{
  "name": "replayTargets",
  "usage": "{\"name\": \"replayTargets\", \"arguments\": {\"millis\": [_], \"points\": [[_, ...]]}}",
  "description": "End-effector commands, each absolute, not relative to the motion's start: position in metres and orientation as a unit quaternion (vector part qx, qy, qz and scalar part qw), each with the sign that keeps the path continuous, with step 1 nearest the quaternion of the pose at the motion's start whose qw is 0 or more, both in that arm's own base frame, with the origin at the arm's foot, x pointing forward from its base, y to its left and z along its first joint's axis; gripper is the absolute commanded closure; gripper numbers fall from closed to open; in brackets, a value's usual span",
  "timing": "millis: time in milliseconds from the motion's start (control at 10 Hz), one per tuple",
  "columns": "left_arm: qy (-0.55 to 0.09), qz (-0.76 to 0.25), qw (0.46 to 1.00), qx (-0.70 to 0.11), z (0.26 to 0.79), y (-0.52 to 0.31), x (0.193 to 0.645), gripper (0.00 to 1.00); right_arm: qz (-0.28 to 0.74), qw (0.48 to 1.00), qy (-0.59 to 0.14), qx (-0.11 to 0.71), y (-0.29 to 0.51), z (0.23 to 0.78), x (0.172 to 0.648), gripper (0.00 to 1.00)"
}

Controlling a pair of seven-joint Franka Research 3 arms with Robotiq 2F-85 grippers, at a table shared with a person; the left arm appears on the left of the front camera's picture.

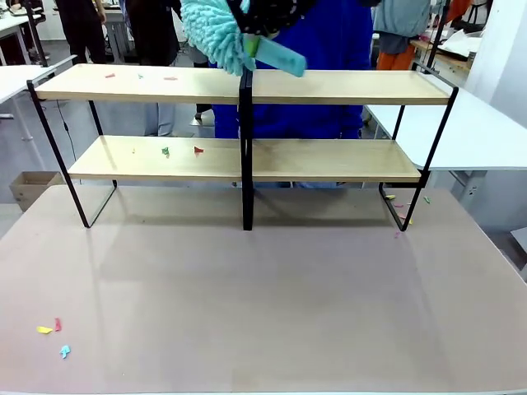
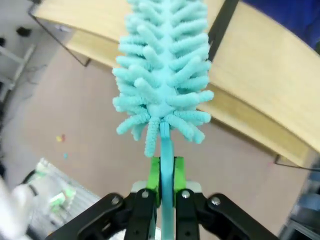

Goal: Clean the shelves.
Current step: Clean another randomly selected level of the Shelf with the Duster.

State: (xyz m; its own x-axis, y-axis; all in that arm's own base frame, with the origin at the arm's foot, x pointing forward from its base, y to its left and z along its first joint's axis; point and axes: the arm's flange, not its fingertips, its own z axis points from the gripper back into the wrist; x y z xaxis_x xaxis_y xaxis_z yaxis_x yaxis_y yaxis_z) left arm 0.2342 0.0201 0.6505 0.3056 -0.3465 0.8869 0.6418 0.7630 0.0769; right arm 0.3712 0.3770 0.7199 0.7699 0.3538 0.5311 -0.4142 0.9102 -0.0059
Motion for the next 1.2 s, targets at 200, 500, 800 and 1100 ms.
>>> {"name": "replayTargets", "arguments": {"millis": [200, 500, 800, 1100], "points": [[-0.500, -0.311, 0.794, -0.149, 0.650, 0.020, 0.235, 0.00, 0.177, 0.946, -0.271, 0.020, 0.443, 0.718, 0.421, 0.88], [-0.500, -0.311, 0.794, -0.149, 0.650, 0.020, 0.235, 0.00, 0.190, 0.949, -0.248, 0.044, 0.461, 0.698, 0.454, 0.88], [-0.500, -0.311, 0.794, -0.149, 0.650, 0.020, 0.235, 0.00, 0.226, 0.947, -0.217, 0.075, 0.489, 0.690, 0.477, 0.88], [-0.500, -0.311, 0.794, -0.149, 0.650, 0.020, 0.235, 0.00, 0.292, 0.931, -0.172, 0.135, 0.503, 0.692, 0.485, 0.88]]}}
